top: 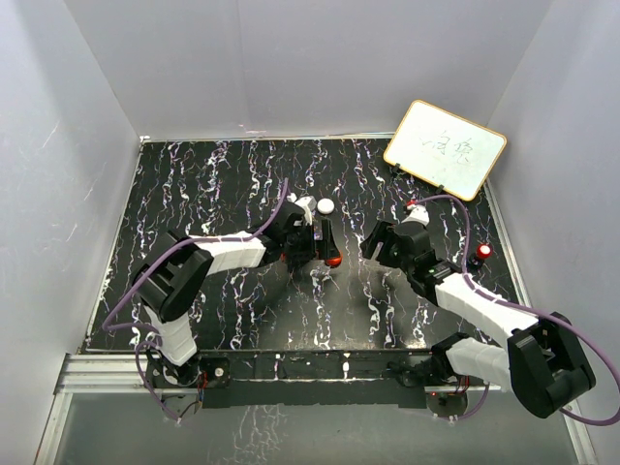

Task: Insert the wireless bluetooth earbuds into the charging case
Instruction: Move the charging case to the center of the board.

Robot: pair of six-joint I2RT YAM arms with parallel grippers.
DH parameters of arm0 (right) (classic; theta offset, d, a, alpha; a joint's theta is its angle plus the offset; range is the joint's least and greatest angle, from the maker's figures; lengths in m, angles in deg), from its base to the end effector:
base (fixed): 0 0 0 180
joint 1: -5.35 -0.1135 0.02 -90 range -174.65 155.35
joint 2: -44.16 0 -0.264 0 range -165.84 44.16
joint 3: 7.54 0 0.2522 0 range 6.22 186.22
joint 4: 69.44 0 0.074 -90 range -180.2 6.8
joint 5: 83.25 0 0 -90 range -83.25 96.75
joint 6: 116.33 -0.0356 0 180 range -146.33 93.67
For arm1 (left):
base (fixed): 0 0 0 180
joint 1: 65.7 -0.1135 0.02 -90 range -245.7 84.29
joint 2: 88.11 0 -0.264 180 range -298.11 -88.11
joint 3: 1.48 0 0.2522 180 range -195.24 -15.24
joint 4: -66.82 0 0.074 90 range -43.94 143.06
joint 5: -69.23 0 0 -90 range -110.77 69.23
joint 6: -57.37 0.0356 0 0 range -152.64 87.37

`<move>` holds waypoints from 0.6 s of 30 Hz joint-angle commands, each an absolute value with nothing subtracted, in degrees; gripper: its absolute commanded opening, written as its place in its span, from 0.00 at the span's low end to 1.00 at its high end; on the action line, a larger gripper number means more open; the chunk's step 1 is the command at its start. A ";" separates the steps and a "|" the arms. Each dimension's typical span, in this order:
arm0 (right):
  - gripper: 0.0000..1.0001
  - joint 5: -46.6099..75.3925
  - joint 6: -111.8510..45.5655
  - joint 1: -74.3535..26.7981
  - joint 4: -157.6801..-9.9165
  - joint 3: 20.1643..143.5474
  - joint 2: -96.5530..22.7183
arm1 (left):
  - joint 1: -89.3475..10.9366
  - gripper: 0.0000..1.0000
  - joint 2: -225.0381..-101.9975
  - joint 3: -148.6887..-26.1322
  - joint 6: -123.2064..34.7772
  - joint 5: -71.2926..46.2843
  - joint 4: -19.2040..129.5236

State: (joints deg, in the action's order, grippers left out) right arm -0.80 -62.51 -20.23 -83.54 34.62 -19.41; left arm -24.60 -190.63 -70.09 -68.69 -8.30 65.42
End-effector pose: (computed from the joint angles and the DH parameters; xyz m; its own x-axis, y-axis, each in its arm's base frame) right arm 0.2061 0.0935 0.1944 -0.6186 0.3527 -0.7021 0.0417 0.9071 0.4189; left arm 0.2777 -0.2525 0.1677 -0.8081 -0.0578 -0.5862 0.3698 0.7248 -0.5812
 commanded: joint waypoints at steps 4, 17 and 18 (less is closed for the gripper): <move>0.68 1.08 -62.70 -19.15 -82.06 34.28 -18.57 | -23.99 0.99 -191.61 -72.10 -69.58 -8.05 68.80; 0.68 2.45 -63.18 -18.57 -82.24 33.29 -18.40 | -22.45 0.98 -193.21 -73.98 -70.09 -7.49 66.98; 0.68 2.41 -63.19 -18.51 -82.16 33.23 -18.39 | -22.38 0.98 -193.19 -74.22 -69.80 -7.76 65.65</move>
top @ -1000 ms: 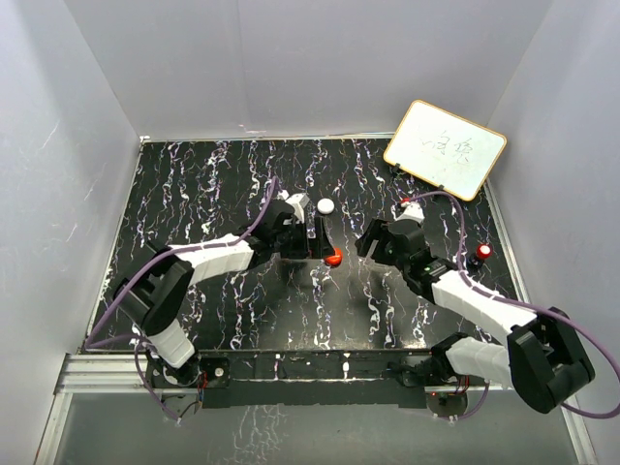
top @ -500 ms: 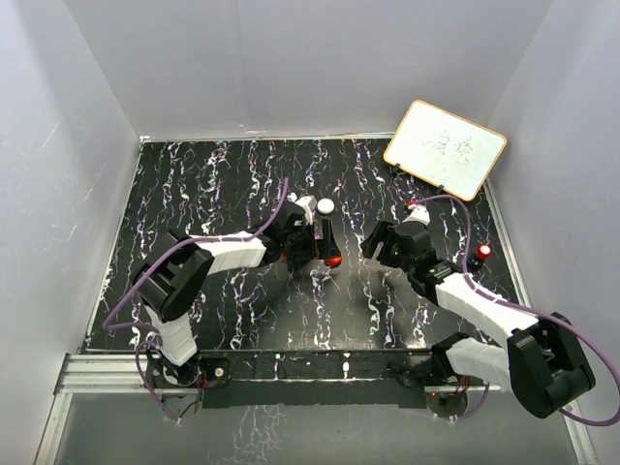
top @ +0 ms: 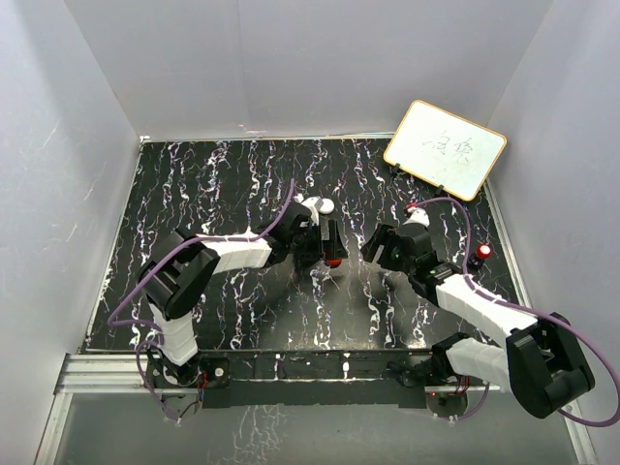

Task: Insert the wireless bluetooth earbuds into the charging case
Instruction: Move the charging case to the center of the board, then pick up the charging case at the center of the board.

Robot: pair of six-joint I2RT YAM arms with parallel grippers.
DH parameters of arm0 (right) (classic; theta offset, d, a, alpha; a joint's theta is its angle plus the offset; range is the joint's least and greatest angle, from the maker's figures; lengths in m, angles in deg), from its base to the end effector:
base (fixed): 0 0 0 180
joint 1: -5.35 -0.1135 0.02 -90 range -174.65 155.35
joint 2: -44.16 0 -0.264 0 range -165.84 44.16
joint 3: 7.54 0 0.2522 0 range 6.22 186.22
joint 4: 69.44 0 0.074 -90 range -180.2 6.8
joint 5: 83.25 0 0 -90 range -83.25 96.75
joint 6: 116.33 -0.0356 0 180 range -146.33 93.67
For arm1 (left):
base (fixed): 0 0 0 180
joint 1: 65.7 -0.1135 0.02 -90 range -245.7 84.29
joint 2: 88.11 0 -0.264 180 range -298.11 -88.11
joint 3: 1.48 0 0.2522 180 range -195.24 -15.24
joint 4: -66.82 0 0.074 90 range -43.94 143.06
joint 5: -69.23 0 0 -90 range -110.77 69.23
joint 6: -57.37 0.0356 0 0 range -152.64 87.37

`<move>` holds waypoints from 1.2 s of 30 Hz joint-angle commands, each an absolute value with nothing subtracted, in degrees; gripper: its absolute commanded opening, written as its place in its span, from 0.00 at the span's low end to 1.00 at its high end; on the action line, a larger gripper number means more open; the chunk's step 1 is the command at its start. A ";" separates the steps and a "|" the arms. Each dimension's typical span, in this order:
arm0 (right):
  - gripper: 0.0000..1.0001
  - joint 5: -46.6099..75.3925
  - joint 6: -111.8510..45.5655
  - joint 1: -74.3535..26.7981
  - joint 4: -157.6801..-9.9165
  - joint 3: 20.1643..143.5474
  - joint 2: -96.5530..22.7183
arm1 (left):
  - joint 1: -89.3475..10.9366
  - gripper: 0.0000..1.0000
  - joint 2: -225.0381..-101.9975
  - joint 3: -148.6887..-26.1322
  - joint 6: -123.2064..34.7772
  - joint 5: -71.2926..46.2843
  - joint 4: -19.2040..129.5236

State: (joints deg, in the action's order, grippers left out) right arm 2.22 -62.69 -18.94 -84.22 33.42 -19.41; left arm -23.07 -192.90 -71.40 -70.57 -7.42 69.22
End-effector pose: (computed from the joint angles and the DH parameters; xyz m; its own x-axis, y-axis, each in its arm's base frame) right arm 0.2038 0.0889 0.1865 -0.6549 0.3528 -0.6683 0.0440 0.9006 0.4324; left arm 0.2784 -0.2674 0.1662 -0.8048 -0.0723 -0.5892 0.3899 0.6841 -0.6165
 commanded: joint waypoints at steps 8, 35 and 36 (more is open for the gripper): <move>0.68 2.35 -62.88 -18.21 -81.90 33.21 -18.78 | -21.94 0.98 -191.34 -75.22 -66.35 -13.38 59.15; 0.68 8.52 -62.33 -17.09 -79.88 32.62 -21.64 | -22.00 0.98 -193.75 -72.23 -66.39 1.33 72.79; 0.68 9.09 -62.60 -17.12 -79.56 32.55 -22.48 | -21.97 0.98 -193.82 -72.17 -66.84 1.67 73.09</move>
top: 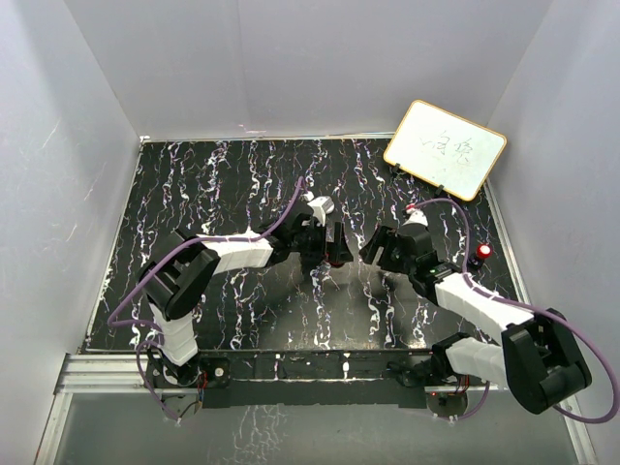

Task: Insert the wireless bluetooth earbuds into the charging case
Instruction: Pick up the charging case at the center of the board.

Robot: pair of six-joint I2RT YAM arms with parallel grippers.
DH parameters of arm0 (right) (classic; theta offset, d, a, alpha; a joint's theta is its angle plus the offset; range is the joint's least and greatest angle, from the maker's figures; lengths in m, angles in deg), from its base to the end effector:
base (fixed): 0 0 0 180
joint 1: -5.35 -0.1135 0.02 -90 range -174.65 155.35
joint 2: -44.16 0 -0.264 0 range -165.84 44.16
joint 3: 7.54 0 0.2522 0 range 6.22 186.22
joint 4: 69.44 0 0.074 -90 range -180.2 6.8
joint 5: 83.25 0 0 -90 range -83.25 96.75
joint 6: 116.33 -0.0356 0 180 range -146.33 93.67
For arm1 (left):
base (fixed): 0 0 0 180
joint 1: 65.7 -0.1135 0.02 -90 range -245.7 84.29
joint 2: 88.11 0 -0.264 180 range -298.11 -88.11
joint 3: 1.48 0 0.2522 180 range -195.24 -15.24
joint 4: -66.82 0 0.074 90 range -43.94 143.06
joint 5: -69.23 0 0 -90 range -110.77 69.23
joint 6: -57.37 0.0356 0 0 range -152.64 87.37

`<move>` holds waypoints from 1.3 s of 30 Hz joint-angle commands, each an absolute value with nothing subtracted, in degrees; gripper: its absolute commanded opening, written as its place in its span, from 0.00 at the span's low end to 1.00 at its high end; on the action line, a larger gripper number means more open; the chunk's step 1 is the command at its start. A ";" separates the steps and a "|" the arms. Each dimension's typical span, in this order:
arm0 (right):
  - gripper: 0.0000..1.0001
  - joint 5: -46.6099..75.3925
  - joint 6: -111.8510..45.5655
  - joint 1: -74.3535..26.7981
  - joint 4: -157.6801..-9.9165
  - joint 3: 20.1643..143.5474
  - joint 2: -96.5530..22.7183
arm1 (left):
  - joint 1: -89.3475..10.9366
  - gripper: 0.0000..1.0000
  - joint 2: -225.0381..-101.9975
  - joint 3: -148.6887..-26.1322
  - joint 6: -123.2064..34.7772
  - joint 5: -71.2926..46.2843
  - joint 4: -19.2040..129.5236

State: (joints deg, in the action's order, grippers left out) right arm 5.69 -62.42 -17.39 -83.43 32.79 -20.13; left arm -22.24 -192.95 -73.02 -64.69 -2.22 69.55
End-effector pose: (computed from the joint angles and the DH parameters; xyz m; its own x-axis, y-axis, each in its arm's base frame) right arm 0.2053 0.0853 0.1815 -0.6781 0.3544 -0.6439 0.0327 0.8897 0.4553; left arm 0.2762 -0.2773 0.1754 -0.7645 0.0312 -0.6438 0.5252 0.6092 -0.5942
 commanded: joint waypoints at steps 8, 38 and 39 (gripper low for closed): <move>0.68 10.31 -63.18 -17.14 -76.46 31.97 -25.21 | -21.94 0.98 -191.83 -70.48 -67.80 1.10 72.11; 0.68 12.07 -62.38 -15.84 -70.64 34.81 -31.02 | -23.87 0.98 -183.86 -72.32 -49.54 -11.71 57.53; 0.68 11.85 -62.02 -15.53 -71.11 34.99 -30.61 | -23.83 0.98 -184.15 -72.63 -47.70 -11.22 56.77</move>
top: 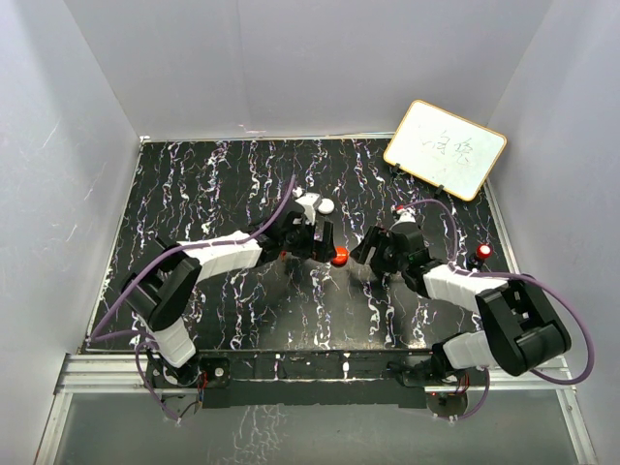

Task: Insert the wireless bluetooth earbuds into the charging case
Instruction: Pick up the charging case at the center of the board.

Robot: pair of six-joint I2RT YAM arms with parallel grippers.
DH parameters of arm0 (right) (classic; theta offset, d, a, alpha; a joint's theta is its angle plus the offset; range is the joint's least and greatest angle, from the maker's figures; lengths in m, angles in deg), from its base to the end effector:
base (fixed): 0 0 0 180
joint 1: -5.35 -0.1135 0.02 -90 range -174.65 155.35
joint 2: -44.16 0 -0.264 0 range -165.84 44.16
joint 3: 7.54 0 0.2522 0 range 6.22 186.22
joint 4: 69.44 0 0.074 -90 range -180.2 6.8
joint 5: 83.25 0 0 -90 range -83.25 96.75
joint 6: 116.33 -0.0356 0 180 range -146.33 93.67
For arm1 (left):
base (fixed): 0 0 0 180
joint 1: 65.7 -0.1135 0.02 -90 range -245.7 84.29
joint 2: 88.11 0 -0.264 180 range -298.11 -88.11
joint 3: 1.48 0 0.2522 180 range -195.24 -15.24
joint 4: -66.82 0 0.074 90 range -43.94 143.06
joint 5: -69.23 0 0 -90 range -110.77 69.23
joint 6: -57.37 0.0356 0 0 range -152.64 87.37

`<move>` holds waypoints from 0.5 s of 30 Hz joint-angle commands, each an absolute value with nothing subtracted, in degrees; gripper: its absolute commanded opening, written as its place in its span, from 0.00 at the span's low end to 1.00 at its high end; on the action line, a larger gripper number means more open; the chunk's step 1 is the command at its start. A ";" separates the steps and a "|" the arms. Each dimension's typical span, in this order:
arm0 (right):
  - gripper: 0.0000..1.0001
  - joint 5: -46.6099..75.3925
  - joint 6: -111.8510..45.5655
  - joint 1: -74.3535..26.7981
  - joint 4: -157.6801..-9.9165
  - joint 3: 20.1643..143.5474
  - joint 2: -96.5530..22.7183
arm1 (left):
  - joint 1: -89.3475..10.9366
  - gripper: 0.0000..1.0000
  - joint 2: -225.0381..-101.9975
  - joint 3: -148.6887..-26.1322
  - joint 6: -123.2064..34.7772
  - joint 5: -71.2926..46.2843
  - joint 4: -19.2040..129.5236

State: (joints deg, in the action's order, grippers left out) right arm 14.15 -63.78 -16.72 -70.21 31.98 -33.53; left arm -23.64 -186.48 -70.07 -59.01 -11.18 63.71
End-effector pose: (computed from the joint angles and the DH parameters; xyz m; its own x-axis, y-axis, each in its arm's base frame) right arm 0.2272 0.0971 0.1469 -0.7454 0.3485 -0.5683 -0.0153 0.8433 0.5372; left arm 0.2699 -0.2516 0.1902 -0.7008 0.0423 -0.7121 0.5057 0.7335 -0.4542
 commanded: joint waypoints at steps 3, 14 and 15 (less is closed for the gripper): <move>0.68 11.36 -61.20 -14.60 -72.40 35.31 -29.25 | -23.72 0.98 -184.26 -72.45 -42.90 -10.64 56.45; 0.68 12.18 -59.33 -10.11 -74.79 35.72 -24.50 | -22.55 0.98 -179.78 -64.71 -26.08 -5.79 68.49; 0.68 12.38 -59.25 -9.92 -74.80 35.69 -24.41 | -22.55 0.98 -179.73 -64.29 -25.14 -4.68 69.42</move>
State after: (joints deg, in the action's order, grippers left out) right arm 12.31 -60.70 -11.01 -75.52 33.07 -26.10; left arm -22.83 -183.09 -65.79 -33.54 -9.56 64.00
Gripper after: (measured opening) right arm 0.685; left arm 0.979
